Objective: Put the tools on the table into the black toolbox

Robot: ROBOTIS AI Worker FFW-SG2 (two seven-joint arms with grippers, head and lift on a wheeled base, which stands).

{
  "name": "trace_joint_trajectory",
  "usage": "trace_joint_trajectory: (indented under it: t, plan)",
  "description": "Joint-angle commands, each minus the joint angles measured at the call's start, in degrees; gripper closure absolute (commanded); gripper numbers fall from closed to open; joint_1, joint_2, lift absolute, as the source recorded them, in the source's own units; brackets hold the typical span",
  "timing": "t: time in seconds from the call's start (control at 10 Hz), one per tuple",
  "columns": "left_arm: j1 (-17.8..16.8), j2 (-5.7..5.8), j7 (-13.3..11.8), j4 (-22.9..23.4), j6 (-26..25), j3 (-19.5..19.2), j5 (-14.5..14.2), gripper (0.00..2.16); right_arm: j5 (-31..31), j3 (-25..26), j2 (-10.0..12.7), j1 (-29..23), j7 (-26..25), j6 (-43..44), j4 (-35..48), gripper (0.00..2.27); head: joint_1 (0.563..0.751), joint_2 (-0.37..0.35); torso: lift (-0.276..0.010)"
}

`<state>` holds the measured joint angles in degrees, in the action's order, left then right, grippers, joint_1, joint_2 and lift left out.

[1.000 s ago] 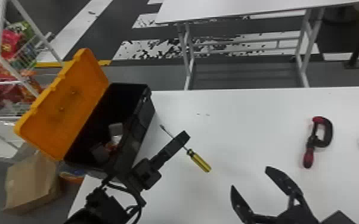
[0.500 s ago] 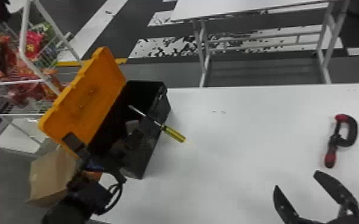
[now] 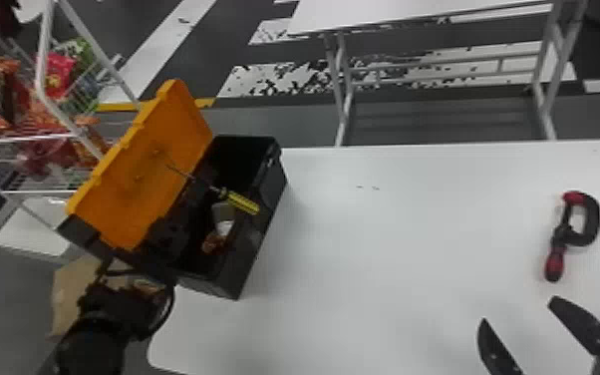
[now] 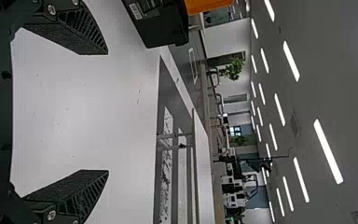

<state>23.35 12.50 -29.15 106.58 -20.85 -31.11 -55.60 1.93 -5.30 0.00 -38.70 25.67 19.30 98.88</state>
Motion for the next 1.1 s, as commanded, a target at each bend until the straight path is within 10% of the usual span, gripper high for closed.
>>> trace_joint_trajectory:
  t: [0.0, 0.2, 0.3, 0.4, 0.7, 0.8, 1.0]
  plan:
    - [-1.8, -0.11, -0.3, -3.2, 2.1, -2.2, 1.0, 2.14, 0.0, 0.5, 0.1, -0.9, 0.0, 1.3, 0.3, 0.12, 0.695, 0.35, -0.075]
    - [-2.3, -0.28, 0.9, -4.5, 4.2, -4.5, 2.9, 2.07, 0.4, 1.1, 0.1, -1.4, 0.0, 1.3, 0.7, 0.12, 0.695, 0.35, -0.075]
    - [-2.3, -0.81, 2.8, -4.9, 6.7, -4.7, 5.1, 1.59, 0.6, 1.3, 0.1, -1.6, 0.0, 1.3, 0.9, 0.12, 0.695, 0.35, -0.075]
    - [-2.5, -0.98, 4.4, -5.3, 6.7, -4.5, 6.7, 0.07, 0.9, 1.3, 0.1, -1.9, 0.0, 1.3, 1.1, 0.12, 0.695, 0.35, -0.075]
    - [-0.8, -2.83, 2.5, -1.4, 6.8, -3.3, 9.3, 0.03, 1.5, 1.8, 0.1, -2.1, 0.0, 1.5, 1.6, 0.12, 0.695, 0.35, -0.075]
    - [1.1, -5.38, 1.5, 3.1, 9.5, -1.8, 16.6, 0.03, 1.8, 2.2, 0.1, -2.3, -0.1, 1.7, 1.6, 0.12, 0.695, 0.35, -0.075]
    - [4.8, -8.19, 0.7, 6.0, 18.1, 3.4, 21.8, 0.03, 2.0, 3.3, 0.1, -2.5, -0.5, 0.8, 2.7, 0.12, 0.695, 0.35, -0.075]
